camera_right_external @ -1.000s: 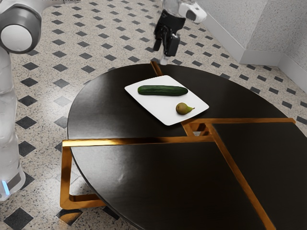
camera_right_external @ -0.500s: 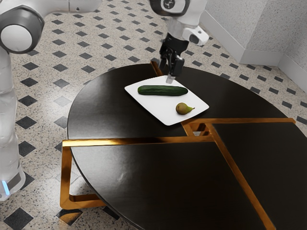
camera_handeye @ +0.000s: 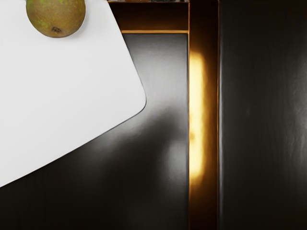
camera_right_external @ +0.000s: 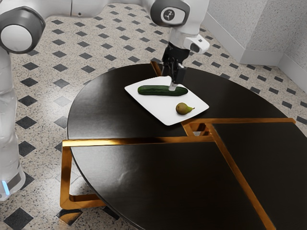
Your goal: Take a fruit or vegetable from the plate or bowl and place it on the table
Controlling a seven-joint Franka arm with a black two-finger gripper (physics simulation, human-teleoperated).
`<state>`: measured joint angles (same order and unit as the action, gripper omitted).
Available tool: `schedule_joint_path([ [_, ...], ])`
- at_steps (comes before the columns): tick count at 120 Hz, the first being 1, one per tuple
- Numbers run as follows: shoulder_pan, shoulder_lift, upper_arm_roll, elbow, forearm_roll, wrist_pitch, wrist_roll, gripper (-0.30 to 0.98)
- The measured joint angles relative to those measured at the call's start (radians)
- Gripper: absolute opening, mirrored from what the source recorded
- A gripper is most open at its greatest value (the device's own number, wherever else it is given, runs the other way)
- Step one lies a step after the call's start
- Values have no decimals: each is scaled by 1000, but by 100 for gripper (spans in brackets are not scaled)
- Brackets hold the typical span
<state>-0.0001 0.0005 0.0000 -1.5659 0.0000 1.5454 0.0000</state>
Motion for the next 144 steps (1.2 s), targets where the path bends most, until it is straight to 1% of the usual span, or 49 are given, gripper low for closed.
schedule_joint_path([
  [28,0,0,0,-4,0,16,0,68],
  [32,-36,73,42,137,-27,25,9,68],
  [36,-34,112,64,213,-48,32,17,68],
  [41,7,137,78,262,-68,39,26,68],
  [48,55,151,87,289,-86,48,38,68],
  [62,60,157,91,301,-105,58,60,69],
  [88,57,158,92,303,-117,67,90,68],
  [100,75,158,94,302,-133,69,100,69],
  [144,53,157,79,298,-107,70,128,68],
])
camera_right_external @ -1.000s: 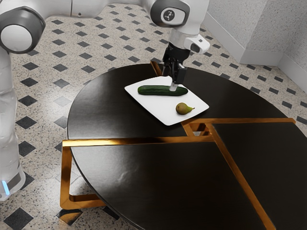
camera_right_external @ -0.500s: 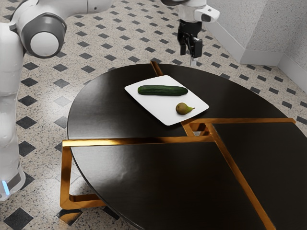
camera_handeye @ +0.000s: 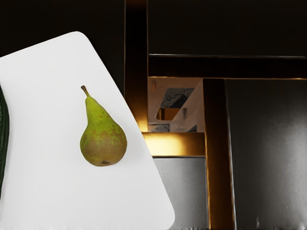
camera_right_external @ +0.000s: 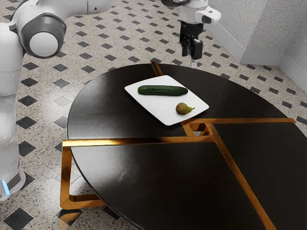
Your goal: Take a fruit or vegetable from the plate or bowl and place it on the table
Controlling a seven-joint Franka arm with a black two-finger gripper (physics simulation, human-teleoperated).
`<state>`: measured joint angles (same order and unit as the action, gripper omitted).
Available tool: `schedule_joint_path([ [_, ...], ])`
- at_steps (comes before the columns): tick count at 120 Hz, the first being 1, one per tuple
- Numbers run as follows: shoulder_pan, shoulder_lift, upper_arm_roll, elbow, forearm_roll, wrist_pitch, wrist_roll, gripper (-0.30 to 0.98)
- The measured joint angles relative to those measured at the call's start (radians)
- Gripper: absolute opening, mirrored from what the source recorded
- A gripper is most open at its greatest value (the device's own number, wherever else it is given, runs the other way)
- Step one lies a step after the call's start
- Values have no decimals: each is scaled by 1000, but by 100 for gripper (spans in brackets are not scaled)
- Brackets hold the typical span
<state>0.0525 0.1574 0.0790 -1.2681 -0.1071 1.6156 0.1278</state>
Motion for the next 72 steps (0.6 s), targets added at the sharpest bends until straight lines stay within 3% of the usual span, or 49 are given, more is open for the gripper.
schedule_joint_path([
  [26,11,11,8,-92,-2,-39,29,69],
  [72,-17,-131,38,-343,33,-40,83,69],
])
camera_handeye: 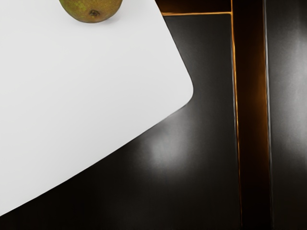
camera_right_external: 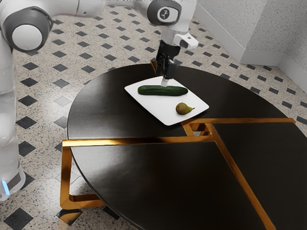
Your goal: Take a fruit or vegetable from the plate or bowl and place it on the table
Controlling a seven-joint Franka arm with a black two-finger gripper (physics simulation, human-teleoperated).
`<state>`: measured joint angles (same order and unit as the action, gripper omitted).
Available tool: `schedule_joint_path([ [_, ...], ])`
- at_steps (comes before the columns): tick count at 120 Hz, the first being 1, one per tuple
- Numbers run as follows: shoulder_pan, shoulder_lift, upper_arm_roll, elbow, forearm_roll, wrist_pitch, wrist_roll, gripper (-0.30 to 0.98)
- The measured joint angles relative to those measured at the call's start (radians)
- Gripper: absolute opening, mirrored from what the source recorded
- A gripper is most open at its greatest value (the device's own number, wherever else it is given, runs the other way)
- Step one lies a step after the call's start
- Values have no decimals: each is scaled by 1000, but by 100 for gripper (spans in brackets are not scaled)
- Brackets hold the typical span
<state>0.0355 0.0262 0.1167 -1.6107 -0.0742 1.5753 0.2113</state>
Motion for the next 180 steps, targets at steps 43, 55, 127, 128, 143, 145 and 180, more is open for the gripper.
schedule_joint_path([
  [43,-115,31,41,-3,-25,1,27,68],
  [55,-80,90,61,27,-26,35,26,68],
  [127,-45,161,177,42,-26,100,24,68],
  [128,-45,161,178,42,-26,99,24,68],
  [143,-50,177,174,59,-34,92,25,69],
  [145,-50,183,173,67,-38,92,25,69],
  [180,-1,370,167,269,-110,144,25,68],
])
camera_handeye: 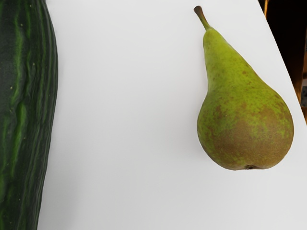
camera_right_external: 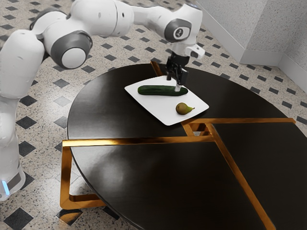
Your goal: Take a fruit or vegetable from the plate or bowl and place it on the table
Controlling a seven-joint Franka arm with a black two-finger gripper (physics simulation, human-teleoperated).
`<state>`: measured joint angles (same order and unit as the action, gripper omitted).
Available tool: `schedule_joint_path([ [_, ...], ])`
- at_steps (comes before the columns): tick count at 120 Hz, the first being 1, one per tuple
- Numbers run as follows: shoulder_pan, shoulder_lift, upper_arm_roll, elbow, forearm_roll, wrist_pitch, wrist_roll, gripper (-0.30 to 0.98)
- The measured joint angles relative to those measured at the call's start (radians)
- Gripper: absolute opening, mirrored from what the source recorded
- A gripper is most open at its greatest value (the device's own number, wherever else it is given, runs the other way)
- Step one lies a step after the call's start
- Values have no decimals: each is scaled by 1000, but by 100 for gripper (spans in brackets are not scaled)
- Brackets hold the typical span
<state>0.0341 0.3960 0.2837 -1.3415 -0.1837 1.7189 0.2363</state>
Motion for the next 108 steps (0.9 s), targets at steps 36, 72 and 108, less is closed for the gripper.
schedule_joint_path([
  [36,-11,76,-30,58,-57,31,0,68],
  [72,-14,125,-37,53,-86,58,0,68],
  [108,-21,164,-37,54,-112,65,0,64],
])
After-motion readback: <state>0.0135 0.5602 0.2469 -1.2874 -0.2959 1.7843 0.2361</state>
